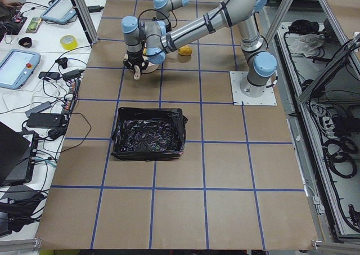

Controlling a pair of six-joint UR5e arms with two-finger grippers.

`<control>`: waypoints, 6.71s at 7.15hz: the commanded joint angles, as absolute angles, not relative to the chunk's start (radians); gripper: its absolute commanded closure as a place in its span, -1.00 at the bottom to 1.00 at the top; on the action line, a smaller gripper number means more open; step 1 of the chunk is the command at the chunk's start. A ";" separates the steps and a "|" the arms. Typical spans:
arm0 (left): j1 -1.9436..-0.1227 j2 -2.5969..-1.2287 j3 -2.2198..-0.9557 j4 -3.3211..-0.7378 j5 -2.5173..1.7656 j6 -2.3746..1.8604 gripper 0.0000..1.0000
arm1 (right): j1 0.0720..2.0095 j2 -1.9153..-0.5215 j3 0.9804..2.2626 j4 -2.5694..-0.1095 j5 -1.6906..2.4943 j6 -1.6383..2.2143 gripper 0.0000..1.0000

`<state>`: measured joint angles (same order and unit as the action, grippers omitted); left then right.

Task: Sweep and dump trash into bin
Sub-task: 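Move the brush with the right gripper toward the sponge and croissant, then sweep the sponge and croissant into the dustpan with the right gripper's brush, then sweep the yellow potato toy into the dustpan with the brush, then carry the dustpan over the bin with the left gripper while the right returns the brush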

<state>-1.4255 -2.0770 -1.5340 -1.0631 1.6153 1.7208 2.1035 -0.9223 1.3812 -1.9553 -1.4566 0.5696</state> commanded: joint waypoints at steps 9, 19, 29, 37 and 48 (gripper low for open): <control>-1.407 -2.053 -1.572 -1.055 1.612 1.753 1.00 | 2.089 -1.298 1.574 -1.527 -1.464 0.722 0.98; -1.353 -1.681 -2.072 -0.933 1.684 1.795 1.00 | 2.260 -1.336 1.882 -1.851 -1.348 1.091 0.98; -1.344 -1.625 -2.129 -0.931 1.681 1.792 1.00 | 2.327 -1.098 1.655 -2.016 -1.390 0.652 0.93; -1.189 -1.643 -2.120 -0.939 1.395 1.798 1.00 | 1.742 -1.313 1.664 -1.724 -1.600 0.223 0.95; -0.545 -1.886 -1.360 -1.445 1.494 1.850 1.00 | 1.230 -1.140 1.655 -1.887 -1.715 -0.344 0.92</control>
